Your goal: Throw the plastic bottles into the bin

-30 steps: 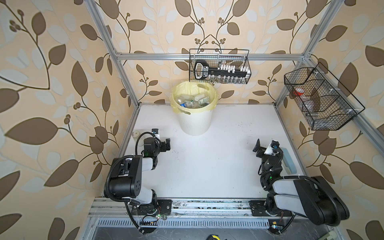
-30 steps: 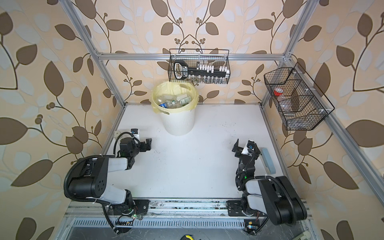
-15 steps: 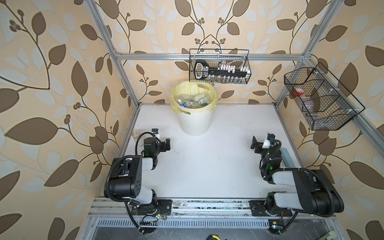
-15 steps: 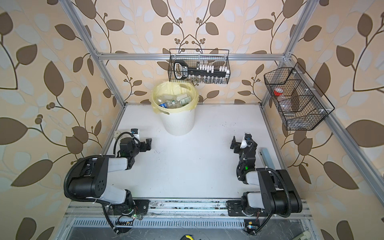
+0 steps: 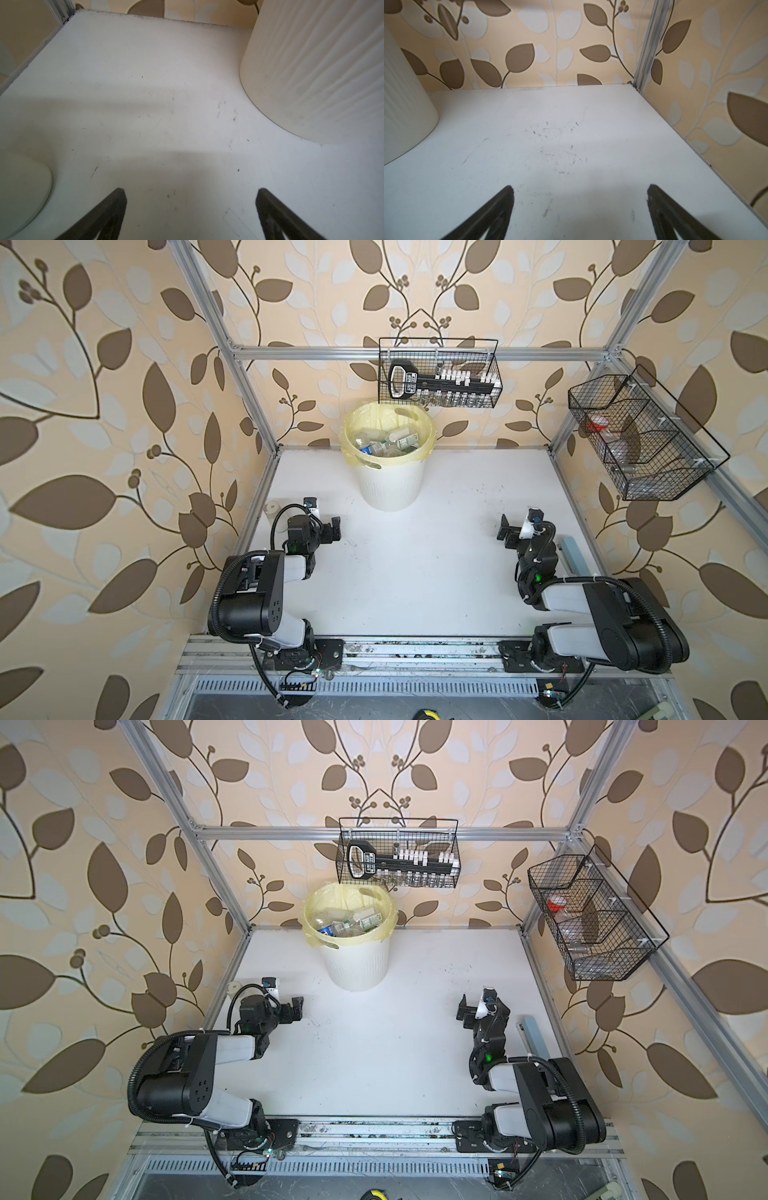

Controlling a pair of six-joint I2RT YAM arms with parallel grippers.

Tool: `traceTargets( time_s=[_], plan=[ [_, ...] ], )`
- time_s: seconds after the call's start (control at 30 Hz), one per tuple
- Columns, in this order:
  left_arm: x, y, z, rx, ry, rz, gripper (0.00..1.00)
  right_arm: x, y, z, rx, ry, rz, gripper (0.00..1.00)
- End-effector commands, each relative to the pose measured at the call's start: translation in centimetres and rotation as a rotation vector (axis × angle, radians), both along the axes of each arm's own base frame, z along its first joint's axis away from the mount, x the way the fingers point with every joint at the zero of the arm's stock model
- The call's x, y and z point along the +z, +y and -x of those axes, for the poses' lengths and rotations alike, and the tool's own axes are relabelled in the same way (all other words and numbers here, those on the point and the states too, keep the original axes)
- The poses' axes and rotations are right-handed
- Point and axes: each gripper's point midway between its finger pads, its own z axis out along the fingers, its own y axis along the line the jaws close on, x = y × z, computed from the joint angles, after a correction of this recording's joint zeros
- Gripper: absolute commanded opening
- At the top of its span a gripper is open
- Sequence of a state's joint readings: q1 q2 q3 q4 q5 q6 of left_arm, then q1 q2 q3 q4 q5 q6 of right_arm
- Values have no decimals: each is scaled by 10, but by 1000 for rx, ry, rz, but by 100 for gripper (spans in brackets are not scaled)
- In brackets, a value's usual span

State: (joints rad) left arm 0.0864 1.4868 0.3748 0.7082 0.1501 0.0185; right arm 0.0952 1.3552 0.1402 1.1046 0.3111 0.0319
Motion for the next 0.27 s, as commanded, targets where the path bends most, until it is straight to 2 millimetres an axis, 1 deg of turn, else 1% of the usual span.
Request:
traceTargets(
  time_s=[0.0,0.03,0.1,0.13,0.23],
  plan=[
    [9,1,-4,2,-41,8,99,5,1,6,-4,-30,38,100],
    [9,1,-4,2,-40,8,99,5,2,4,-2,-26,38,100],
    [8,1,-4,2,-39,8,99,1,-6,-4,-8,4,-5,100],
    [9,1,-4,2,-41,8,99,-1,-9,-3,-9,14,-13,100],
    [9,1,-4,1,-40,9,99,3,-4,0,-12,-11,14,100]
  ],
)
